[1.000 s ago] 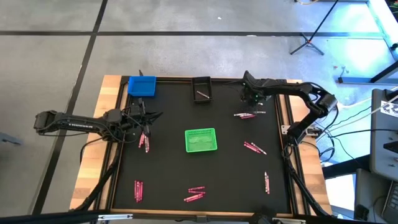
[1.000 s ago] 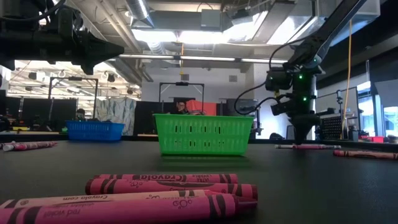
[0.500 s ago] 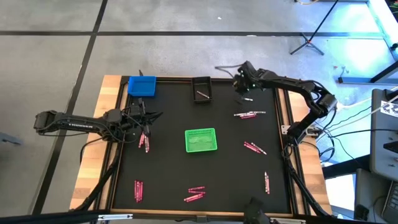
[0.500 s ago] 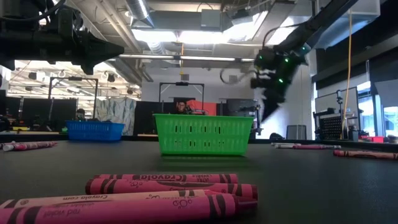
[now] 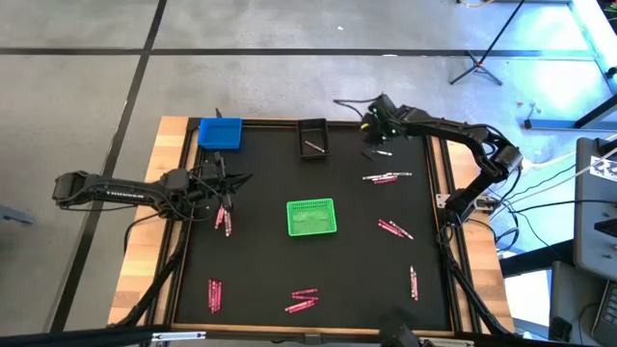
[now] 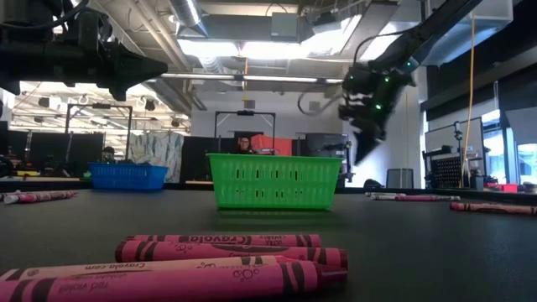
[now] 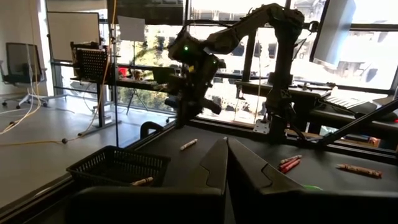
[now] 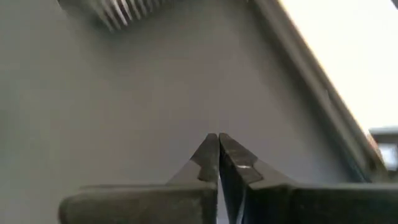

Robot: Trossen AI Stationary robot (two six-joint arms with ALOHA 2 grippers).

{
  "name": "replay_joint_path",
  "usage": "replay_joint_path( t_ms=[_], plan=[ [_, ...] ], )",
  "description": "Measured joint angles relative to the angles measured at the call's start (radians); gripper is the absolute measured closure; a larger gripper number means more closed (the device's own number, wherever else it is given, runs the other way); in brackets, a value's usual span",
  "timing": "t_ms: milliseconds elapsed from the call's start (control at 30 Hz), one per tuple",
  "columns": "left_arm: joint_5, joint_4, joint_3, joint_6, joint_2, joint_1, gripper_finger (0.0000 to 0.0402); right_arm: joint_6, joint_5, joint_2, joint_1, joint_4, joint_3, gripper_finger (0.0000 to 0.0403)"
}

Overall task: Sort crayons
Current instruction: Put the white crayon into the black bin

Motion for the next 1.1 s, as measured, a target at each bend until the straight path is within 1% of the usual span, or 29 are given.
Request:
replay_joint_path(
  t_ms=[100, 200, 300, 400, 567, 767, 967, 1100],
  plan=[
    [0.007, 0.000, 0.000, 0.000, 0.000, 0.000, 0.0401, -0.014, 0.087, 0.000, -0.001, -0.135, 0.000, 0.0372],
    [0.007, 0.000, 0.000, 0.000, 0.000, 0.000, 0.0401, -0.027, 0.138, 0.000, -0.001, -0.196, -0.001, 0.0333],
    [0.007, 0.000, 0.000, 0.000, 0.000, 0.000, 0.0401, -0.042, 0.152, 0.000, -0.001, -0.168, -0.017, 0.0301],
    [0.007, 0.000, 0.000, 0.000, 0.000, 0.000, 0.0401, -0.079, 0.141, 0.000, -0.001, -0.122, -0.046, 0.0284],
    [0.006, 0.000, 0.000, 0.000, 0.000, 0.000, 0.0401, -0.137, 0.102, 0.000, -0.001, -0.061, -0.085, 0.0279],
    [0.006, 0.000, 0.000, 0.000, 0.000, 0.000, 0.0401, -0.151, 0.101, 0.020, -0.001, 0.018, -0.113, 0.0279],
    [0.006, 0.000, 0.000, -0.001, 0.000, 0.000, 0.0401, -0.193, 0.145, 0.106, -0.001, 0.022, -0.112, 0.0279],
    [0.007, 0.001, 0.000, -0.005, 0.000, 0.000, 0.0401, -0.205, 0.156, 0.126, -0.001, 0.028, -0.110, 0.0283]
  ],
)
